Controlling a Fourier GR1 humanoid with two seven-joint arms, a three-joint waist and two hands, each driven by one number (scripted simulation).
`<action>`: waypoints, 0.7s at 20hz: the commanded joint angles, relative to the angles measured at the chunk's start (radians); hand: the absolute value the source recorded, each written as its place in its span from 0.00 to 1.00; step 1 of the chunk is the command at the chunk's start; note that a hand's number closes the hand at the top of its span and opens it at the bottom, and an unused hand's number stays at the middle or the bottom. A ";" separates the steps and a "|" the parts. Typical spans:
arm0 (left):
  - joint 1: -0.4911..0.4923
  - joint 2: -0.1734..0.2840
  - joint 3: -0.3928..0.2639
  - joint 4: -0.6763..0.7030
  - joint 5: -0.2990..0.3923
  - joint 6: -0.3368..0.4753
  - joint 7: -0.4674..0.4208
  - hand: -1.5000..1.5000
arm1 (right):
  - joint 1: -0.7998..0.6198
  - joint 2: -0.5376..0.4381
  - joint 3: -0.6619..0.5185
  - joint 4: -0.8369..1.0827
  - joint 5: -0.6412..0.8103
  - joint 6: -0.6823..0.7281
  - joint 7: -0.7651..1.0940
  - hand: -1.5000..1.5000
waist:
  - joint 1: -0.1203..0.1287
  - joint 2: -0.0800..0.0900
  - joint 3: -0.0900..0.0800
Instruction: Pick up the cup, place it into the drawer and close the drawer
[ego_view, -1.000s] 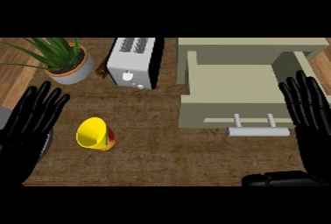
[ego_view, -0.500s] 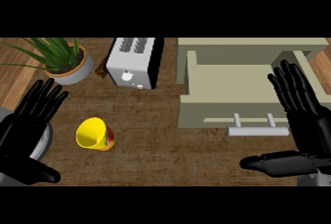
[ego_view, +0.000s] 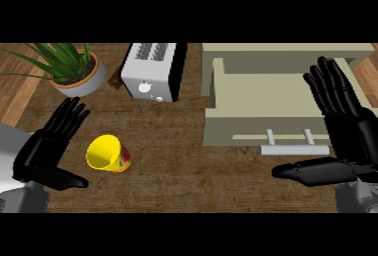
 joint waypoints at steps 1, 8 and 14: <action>-0.019 0.017 0.022 0.136 -0.072 -0.014 -0.103 0.00 | -0.017 0.034 0.036 -0.050 0.050 -0.046 0.047 0.00 | 0.001 -0.001 0.000; -0.059 0.018 0.014 0.385 -0.200 0.012 -0.290 0.00 | -0.139 -0.017 -0.060 0.049 -0.029 -0.003 0.079 0.00 | 0.003 -0.001 0.000; -0.219 0.024 0.001 0.755 -0.327 0.044 -0.539 0.00 | 0.008 0.012 -0.019 -0.034 0.006 0.016 0.020 0.00 | -0.008 0.001 -0.001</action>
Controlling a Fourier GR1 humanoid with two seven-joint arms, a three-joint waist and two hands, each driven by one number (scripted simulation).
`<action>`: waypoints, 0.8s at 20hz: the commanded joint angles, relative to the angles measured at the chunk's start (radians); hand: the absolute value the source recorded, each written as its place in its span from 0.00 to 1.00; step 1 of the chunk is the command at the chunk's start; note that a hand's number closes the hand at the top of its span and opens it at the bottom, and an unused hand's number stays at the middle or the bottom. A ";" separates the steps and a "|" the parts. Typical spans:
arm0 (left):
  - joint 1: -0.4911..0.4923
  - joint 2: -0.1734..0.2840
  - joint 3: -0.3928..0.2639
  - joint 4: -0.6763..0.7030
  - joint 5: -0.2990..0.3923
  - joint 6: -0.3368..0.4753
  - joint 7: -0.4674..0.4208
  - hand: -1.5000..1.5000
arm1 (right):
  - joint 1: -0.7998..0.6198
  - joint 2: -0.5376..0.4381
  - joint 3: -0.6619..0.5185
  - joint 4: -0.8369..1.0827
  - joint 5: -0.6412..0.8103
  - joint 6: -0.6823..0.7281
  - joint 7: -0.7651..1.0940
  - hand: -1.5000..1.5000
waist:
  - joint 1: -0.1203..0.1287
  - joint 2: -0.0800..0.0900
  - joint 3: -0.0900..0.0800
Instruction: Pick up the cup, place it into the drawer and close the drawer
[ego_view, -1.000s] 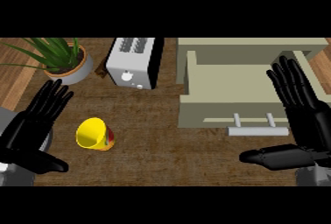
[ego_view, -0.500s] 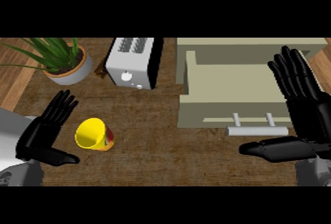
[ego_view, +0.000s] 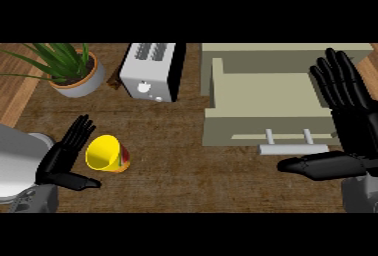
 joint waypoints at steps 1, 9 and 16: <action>-0.030 0.046 -0.004 0.210 -0.082 -0.023 -0.211 0.00 | -0.067 -0.017 -0.036 0.045 -0.039 0.018 0.015 0.00 | -0.001 0.002 -0.001; -0.148 0.021 0.005 0.430 -0.107 0.023 -0.362 0.00 | -0.051 -0.015 -0.019 0.030 -0.018 0.021 0.019 0.00 | -0.012 0.006 -0.002; -0.180 -0.017 -0.006 0.509 -0.136 0.082 -0.429 0.00 | -0.069 -0.011 -0.033 0.051 -0.022 0.015 0.008 0.00 | -0.016 0.009 -0.003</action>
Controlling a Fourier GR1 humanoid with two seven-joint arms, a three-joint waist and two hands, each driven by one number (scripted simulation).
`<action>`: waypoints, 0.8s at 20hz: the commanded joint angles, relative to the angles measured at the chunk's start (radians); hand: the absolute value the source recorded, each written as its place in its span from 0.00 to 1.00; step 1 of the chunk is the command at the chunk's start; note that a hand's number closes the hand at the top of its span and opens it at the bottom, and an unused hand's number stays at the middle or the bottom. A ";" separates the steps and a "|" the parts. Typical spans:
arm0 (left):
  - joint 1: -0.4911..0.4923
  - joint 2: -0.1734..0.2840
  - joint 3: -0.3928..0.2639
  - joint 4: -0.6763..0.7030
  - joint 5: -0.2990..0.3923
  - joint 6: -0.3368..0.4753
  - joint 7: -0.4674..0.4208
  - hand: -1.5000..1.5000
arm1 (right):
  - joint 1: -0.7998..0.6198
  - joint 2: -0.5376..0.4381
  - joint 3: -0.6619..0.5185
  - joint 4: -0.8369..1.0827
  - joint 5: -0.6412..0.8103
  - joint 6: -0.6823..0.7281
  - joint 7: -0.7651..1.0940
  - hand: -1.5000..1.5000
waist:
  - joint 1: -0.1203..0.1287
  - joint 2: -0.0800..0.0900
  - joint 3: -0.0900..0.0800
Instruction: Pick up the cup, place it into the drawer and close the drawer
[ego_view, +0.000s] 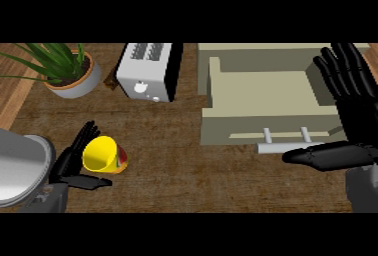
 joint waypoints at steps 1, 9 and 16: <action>-0.050 -0.024 0.004 0.058 -0.007 -0.039 -0.098 0.00 | -0.008 0.026 0.050 -0.014 0.044 -0.021 0.013 0.00 | -0.005 0.002 -0.001; -0.074 -0.028 0.001 0.080 -0.014 -0.068 -0.132 0.00 | -0.068 0.001 0.002 0.051 0.021 -0.013 0.002 0.00 | -0.003 0.006 -0.002; -0.078 -0.061 -0.007 0.086 -0.003 -0.190 -0.123 0.00 | -0.037 -0.013 -0.015 -0.006 -0.007 -0.004 0.036 0.00 | -0.011 0.005 -0.002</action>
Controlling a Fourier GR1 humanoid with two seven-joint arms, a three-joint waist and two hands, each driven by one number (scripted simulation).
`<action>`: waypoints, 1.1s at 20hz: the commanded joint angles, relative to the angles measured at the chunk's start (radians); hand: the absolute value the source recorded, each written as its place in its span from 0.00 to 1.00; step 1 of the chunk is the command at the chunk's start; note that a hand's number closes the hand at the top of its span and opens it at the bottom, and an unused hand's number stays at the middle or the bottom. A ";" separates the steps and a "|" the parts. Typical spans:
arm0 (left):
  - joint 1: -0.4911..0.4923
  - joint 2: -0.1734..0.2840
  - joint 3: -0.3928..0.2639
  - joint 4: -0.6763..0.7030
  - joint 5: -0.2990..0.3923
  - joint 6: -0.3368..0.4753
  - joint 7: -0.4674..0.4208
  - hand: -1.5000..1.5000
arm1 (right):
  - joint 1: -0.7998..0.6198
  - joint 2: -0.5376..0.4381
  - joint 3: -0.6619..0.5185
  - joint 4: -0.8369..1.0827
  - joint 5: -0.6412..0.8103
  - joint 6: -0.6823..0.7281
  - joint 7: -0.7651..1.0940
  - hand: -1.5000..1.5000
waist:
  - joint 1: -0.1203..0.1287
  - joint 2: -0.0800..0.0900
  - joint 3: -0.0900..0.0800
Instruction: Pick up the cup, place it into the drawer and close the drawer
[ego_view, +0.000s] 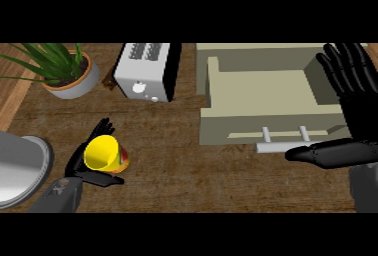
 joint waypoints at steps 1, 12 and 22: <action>-0.010 -0.006 -0.010 0.004 0.007 -0.224 -0.077 1.00 | 0.007 0.006 0.008 -0.004 0.005 -0.002 0.005 0.00 | 0.003 -0.002 0.000; -0.024 -0.052 0.044 -0.102 0.038 0.041 -0.262 1.00 | 0.004 -0.038 -0.037 -0.017 -0.046 0.030 0.042 0.00 | 0.002 -0.004 0.001; -0.031 -0.106 0.159 -0.190 0.169 0.140 -0.250 1.00 | -0.021 -0.018 -0.021 -0.047 -0.009 -0.018 0.071 0.00 | 0.025 -0.011 0.003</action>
